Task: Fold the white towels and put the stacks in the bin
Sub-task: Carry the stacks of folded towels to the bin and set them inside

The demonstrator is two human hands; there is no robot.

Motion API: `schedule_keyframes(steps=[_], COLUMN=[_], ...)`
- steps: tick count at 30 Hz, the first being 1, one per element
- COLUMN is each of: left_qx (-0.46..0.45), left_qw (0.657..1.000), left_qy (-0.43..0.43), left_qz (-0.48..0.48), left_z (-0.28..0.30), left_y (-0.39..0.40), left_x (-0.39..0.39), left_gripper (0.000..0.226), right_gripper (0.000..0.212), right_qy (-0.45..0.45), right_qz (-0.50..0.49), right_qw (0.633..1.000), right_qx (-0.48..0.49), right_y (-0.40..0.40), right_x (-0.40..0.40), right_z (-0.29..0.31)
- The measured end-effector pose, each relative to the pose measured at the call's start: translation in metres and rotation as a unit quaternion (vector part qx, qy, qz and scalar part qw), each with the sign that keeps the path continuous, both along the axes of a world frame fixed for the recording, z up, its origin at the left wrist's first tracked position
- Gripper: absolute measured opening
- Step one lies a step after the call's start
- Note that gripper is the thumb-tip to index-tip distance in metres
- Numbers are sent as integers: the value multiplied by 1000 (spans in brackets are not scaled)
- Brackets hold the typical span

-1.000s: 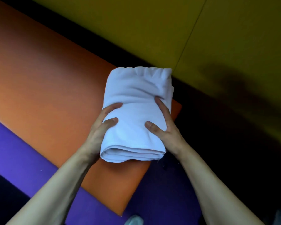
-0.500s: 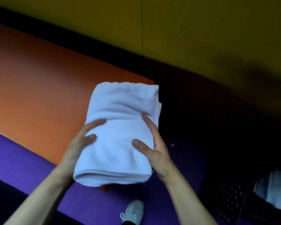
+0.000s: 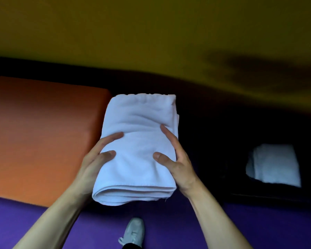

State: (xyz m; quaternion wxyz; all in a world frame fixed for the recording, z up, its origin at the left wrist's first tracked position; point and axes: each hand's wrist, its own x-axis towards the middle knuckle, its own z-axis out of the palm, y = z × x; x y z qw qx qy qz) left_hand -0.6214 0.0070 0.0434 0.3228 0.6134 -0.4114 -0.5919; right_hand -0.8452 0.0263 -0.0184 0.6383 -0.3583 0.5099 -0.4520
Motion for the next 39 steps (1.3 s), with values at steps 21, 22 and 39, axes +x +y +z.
schedule_keyframes(steps=[21, 22, 39], left_qx=[45, 46, -30], left_qw=[975, 975, 989], left_qy=[52, 53, 50], left_qz=[-211, -210, -134], left_z=[-132, -141, -300], left_y=[96, 94, 65], left_x=[-411, -421, -450], left_gripper=[56, 54, 45], right_gripper=[68, 67, 63], right_qy=[95, 98, 110], right_qz=[-116, -113, -62], right_qw=[986, 986, 992], right_qx=[79, 79, 10], right_y=[161, 159, 96], right_x=[-414, -424, -450], right_z=[-82, -92, -268])
